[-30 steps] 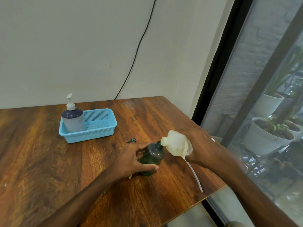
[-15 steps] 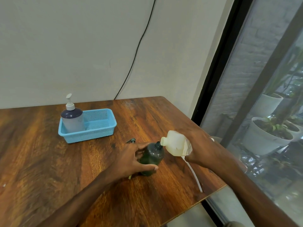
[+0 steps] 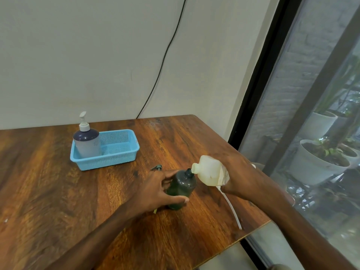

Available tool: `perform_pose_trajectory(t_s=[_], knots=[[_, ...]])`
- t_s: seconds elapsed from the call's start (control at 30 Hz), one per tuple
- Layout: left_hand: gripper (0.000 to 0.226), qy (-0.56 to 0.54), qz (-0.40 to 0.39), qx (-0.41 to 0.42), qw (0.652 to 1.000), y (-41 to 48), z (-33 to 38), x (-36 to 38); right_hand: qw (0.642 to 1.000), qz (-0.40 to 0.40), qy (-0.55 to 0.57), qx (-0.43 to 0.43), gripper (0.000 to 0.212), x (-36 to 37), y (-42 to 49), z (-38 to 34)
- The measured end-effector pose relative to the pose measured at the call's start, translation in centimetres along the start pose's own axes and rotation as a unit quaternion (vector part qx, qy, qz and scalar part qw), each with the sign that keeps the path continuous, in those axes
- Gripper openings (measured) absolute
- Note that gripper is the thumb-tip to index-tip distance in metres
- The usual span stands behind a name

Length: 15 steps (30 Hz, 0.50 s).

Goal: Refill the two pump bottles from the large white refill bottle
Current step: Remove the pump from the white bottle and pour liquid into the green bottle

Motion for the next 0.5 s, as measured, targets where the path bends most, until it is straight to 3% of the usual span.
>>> perform_pose_trajectory(t_s=[0.5], knots=[[0.074, 0.004, -0.001, -0.003, 1.0, 0.03, -0.24, 0.12, 1.0, 0.01, 0.008, -0.014, 0.077, 0.05, 0.08, -0.06]])
Point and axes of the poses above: each hand's wrist, its own y-axis towards the middle knuckle, its own x-axis out of the palm, z = x × y, the point moved 9 cm from there along y, towards the middle knuckle, and after that the axes turned 10 degrees about -x, right-handed, at the moved point
